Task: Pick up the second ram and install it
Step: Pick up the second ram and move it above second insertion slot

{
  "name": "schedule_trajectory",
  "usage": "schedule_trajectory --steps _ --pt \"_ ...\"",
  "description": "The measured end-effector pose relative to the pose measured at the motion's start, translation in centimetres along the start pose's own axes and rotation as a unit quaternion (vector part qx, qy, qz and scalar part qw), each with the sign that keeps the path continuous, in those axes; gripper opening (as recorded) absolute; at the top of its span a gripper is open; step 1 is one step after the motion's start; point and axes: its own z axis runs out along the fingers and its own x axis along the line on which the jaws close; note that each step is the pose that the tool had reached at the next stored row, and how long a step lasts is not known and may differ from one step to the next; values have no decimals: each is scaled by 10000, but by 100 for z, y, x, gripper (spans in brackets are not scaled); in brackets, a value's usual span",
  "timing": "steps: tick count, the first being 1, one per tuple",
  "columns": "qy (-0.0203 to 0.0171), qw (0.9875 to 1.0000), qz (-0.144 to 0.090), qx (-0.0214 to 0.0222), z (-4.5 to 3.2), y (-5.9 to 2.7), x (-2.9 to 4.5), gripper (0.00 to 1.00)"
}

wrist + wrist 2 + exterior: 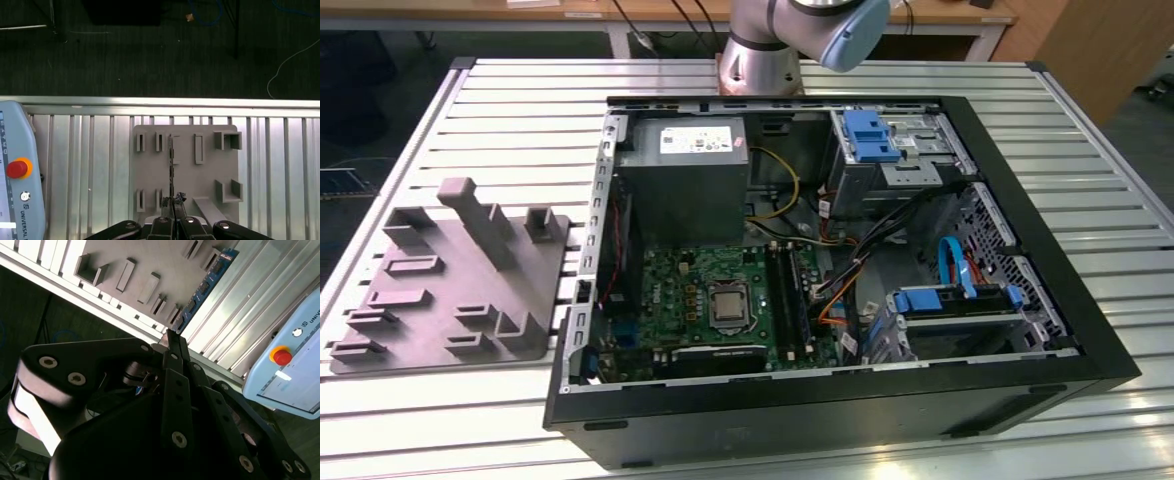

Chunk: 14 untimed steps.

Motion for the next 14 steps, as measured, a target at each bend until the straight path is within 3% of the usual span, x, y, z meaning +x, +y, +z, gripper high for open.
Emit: schedule_trajectory --steps 4,14 --pt "1 10000 0 0 -58 3 -2 11" --pt "1 10000 -1 -1 -65 -23 -3 11"
